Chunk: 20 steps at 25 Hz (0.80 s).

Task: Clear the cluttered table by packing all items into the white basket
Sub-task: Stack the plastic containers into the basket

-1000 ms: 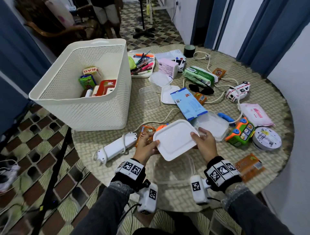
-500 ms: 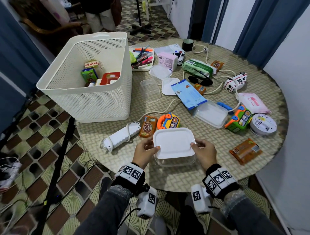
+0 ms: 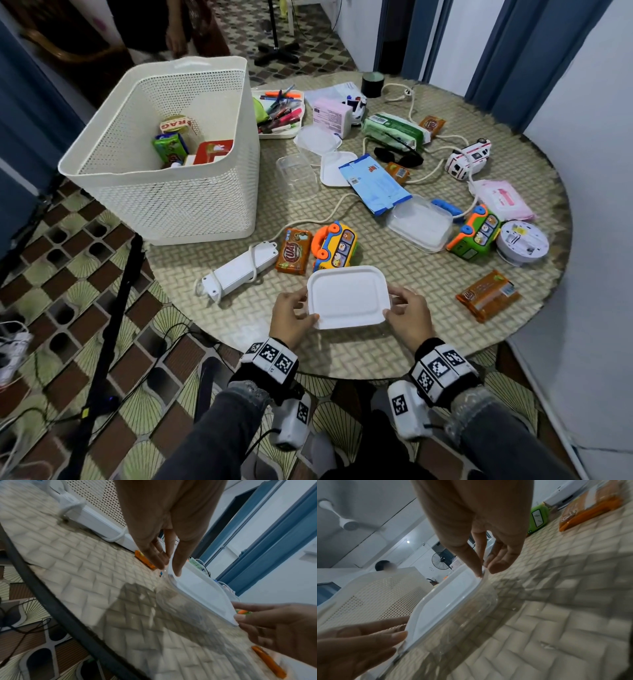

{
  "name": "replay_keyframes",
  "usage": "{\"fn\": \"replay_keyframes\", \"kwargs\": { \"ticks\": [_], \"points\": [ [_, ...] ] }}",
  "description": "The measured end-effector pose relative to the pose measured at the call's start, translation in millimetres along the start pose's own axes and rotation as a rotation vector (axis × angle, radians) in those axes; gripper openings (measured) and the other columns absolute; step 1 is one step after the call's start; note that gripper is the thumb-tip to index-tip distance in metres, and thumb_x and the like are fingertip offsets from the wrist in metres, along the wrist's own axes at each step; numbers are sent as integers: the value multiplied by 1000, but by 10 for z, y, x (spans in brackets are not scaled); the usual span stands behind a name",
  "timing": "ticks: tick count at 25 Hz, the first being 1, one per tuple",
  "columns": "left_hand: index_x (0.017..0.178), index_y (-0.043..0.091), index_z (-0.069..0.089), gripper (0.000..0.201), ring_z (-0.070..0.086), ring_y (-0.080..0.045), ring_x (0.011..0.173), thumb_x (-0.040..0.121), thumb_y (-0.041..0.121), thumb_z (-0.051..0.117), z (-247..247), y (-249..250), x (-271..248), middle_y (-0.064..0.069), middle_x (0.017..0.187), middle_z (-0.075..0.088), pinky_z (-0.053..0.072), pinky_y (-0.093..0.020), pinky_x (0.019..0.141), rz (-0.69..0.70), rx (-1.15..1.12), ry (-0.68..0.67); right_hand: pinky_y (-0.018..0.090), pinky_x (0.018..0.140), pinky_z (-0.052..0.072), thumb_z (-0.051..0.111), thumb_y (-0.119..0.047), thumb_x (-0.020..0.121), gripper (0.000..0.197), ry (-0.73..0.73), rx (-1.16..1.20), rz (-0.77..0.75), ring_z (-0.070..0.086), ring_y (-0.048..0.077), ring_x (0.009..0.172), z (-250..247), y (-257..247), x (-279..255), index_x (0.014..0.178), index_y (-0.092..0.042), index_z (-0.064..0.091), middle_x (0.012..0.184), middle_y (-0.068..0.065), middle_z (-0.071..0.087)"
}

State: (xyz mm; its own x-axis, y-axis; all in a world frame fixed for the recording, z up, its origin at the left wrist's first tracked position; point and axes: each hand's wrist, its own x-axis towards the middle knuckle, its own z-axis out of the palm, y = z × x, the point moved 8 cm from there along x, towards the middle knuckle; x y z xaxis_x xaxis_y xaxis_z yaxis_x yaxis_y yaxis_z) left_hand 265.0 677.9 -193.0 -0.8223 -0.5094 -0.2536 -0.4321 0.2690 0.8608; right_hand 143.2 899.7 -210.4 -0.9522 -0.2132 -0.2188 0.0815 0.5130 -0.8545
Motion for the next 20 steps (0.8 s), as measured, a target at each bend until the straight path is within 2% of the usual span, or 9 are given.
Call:
{"fn": "replay_keyframes", "kwargs": {
  "ticks": [3, 5, 7, 9, 11, 13, 17, 20],
  "points": [
    [134, 11, 51, 61, 46, -22, 114, 78, -3, 70, 34, -59, -27, -5, 119, 39, 47, -38, 98, -36, -38, -6, 23, 78, 45, 64, 11, 78, 53, -3, 6, 32, 57, 22, 87, -18, 38, -30, 126, -11, 55, 121, 16, 49],
    [138, 12, 45, 64, 53, -26, 112, 80, -5, 67, 86, -57, -41, -8, 123, 47, 53, -38, 88, -37, -89, -65, 27, 77, 45, 64, 10, 79, 64, -55, 52, 55, 57, 23, 93, -1, 36, -29, 136, -10, 44, 121, 17, 50],
    [140, 13, 41, 69, 56, -27, 107, 80, -10, 64, 109, -36, -72, -10, 121, 54, 56, -33, 77, -63, -110, -89, 32, 82, 48, 68, 8, 76, 78, -118, 38, 14, 55, 28, 106, 34, -17, -1, 144, -13, 35, 125, 18, 49],
    [143, 12, 38, 72, 56, -27, 108, 79, -10, 65, 104, -46, -73, -12, 124, 55, 54, -38, 84, -85, -111, -76, 40, 98, 45, 73, 3, 74, 89, -202, -108, -76, 47, 29, 124, 96, -98, 46, 148, -17, 28, 136, 17, 43],
    [144, 11, 37, 74, 56, -26, 107, 79, -9, 66, 101, -58, -74, -13, 124, 55, 51, -44, 91, -94, -102, -80, 34, 108, 33, 77, -6, 73, 97, -329, -271, -152, 36, 28, 134, 183, -140, 91, 151, -14, 20, 144, 16, 38],
    [143, 11, 37, 73, 55, -26, 106, 79, -8, 66, 90, -67, -68, -13, 122, 55, 50, -45, 93, -95, -93, -81, 31, 107, 28, 81, -15, 72, 105, -431, -369, -176, 31, 28, 137, 228, -156, 118, 152, -14, 13, 146, 16, 36],
    [142, 11, 38, 72, 55, -25, 103, 79, -9, 67, 104, -82, -53, -16, 123, 55, 50, -44, 92, -99, -108, -89, 37, 108, 33, 85, -19, 66, 109, -464, -403, -143, 37, 29, 134, 188, -176, 177, 151, -14, 16, 146, 17, 40],
    [143, 12, 35, 75, 52, -24, 108, 79, -6, 67, 94, -37, -51, -17, 131, 50, 49, -37, 92, -64, -32, -106, 33, 106, 34, 85, -14, 67, 109, -477, -477, -119, 38, 28, 134, 227, -264, 195, 151, -8, 16, 145, 17, 42]
  ]
}}
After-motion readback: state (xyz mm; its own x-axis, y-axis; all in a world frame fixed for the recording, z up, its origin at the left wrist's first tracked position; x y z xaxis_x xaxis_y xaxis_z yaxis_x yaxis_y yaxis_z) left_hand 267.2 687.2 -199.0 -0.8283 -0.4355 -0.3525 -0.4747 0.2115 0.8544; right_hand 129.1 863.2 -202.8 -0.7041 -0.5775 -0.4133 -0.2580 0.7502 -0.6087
